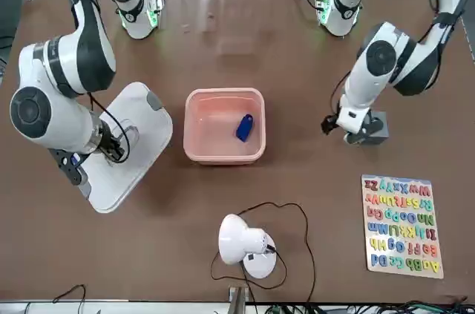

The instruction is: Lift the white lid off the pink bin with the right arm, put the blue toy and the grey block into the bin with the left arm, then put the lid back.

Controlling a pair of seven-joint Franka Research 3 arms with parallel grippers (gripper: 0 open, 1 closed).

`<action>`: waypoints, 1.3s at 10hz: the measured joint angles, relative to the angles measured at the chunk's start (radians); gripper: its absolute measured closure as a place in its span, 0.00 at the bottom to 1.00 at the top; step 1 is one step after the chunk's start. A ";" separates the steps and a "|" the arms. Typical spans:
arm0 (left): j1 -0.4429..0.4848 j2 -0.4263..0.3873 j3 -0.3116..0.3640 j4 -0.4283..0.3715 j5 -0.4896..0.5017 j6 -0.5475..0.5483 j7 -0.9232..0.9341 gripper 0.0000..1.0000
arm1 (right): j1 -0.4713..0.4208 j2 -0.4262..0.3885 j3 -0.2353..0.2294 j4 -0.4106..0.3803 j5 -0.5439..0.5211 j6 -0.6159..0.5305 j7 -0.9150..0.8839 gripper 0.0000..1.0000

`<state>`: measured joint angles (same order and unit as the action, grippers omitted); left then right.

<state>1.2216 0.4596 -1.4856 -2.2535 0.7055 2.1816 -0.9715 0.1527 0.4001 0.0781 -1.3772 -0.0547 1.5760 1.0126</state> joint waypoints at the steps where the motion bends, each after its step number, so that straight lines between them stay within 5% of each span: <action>1: 0.097 0.010 -0.003 -0.056 0.059 0.039 0.050 0.03 | 0.000 0.000 0.000 0.000 0.000 0.000 0.000 0.92; 3: 0.252 0.050 0.018 -0.139 0.169 0.174 0.107 0.06 | 0.000 0.000 0.000 0.000 0.000 0.000 0.000 0.92; 5: 0.325 0.109 0.111 -0.197 0.275 0.289 0.132 0.08 | 0.000 0.000 0.000 0.000 0.000 0.001 0.000 0.92; 7: 0.324 0.162 0.131 -0.202 0.295 0.300 0.133 0.08 | 0.000 0.000 0.000 0.000 0.000 0.001 0.000 0.92; 13: 0.181 0.155 0.161 -0.192 0.306 0.243 0.090 0.13 | 0.000 0.000 0.000 0.000 0.004 0.002 0.000 0.92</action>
<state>1.4029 0.6144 -1.3242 -2.4454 1.0110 2.4241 -0.8812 0.1523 0.4001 0.0779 -1.3776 -0.0508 1.5779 1.0131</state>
